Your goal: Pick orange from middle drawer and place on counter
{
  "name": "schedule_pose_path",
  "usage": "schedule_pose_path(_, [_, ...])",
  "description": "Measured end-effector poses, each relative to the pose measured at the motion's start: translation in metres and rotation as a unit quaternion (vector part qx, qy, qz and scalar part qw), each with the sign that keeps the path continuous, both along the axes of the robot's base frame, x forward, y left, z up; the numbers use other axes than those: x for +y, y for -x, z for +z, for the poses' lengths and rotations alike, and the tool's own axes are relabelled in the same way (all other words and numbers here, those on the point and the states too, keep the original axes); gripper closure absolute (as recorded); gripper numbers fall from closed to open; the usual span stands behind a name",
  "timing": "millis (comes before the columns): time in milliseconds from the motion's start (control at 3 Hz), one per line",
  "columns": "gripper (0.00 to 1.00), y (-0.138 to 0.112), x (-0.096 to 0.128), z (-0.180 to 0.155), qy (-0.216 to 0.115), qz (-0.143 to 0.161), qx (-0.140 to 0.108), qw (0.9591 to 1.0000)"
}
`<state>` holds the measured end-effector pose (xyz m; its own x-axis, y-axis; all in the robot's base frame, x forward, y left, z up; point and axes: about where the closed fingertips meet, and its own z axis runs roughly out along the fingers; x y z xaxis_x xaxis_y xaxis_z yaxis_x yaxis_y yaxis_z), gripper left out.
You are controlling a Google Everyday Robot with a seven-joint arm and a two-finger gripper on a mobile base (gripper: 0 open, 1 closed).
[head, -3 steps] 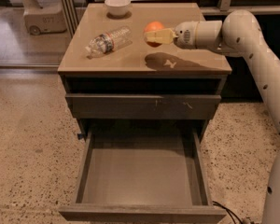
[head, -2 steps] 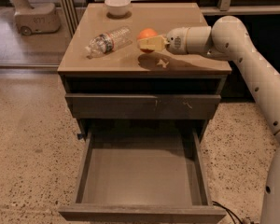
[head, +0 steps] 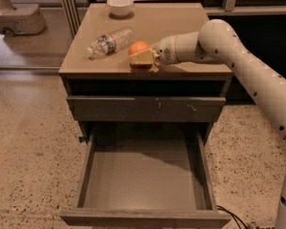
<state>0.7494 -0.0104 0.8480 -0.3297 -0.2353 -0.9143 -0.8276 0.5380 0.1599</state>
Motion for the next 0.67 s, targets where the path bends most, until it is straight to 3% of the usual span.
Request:
schedule_pose_path(333, [1.0, 0.0056, 0.0072, -0.0062, 0.023, 0.004, -0.007, 0.9997])
schedule_pose_path(667, [0.82, -0.0021, -0.0024, -0.0108, -0.02, -0.011, 0.024, 0.9994])
